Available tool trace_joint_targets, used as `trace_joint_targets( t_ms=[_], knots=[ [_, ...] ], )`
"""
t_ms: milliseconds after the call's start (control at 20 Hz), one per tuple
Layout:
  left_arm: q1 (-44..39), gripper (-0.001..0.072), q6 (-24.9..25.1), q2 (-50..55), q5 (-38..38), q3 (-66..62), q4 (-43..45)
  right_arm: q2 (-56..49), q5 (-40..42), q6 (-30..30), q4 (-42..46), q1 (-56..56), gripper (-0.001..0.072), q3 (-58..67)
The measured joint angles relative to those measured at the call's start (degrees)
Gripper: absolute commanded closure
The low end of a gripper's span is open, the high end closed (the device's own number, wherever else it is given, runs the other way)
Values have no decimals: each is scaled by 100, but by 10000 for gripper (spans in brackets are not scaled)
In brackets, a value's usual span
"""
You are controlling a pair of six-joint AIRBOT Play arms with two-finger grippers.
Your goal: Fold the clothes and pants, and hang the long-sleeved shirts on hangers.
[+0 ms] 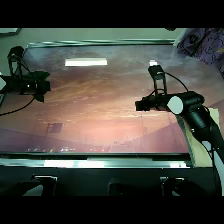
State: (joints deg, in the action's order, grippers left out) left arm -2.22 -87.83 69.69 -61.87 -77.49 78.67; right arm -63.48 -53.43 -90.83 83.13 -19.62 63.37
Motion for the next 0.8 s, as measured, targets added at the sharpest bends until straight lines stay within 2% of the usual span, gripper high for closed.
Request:
trace_joint_targets(
  t_ms=[50, 100, 200, 400, 650, 700, 800],
  knots=[
    [0, 360, 0, 0, 0, 0, 0, 0, 0, 0, 2, 0, 673, 0],
    [2, -13, -4, 7, 26, 0, 2, 0, 0, -2, 2, 0, 673, 0],
    [17, -13, -267, 72, 96, 0, 162, -2, 0, 0, 2, 0, 673, 0],
    [470, -13, -1176, 678, 389, -144, 1390, -2, 0, 0, 13, 0, 673, 0],
    [1502, -9, -1766, 2527, 772, -1659, 1989, 0, 0, 0, 9, 0, 673, 0],
    [1652, 51, -1801, 2975, 800, -2083, 2033, 0, 0, 0, 2, 0, 673, 0],
    [1862, 49, -1825, 3792, 852, -2868, 2103, 0, 0, 0, -4, 0, 673, 0]
  ],
)
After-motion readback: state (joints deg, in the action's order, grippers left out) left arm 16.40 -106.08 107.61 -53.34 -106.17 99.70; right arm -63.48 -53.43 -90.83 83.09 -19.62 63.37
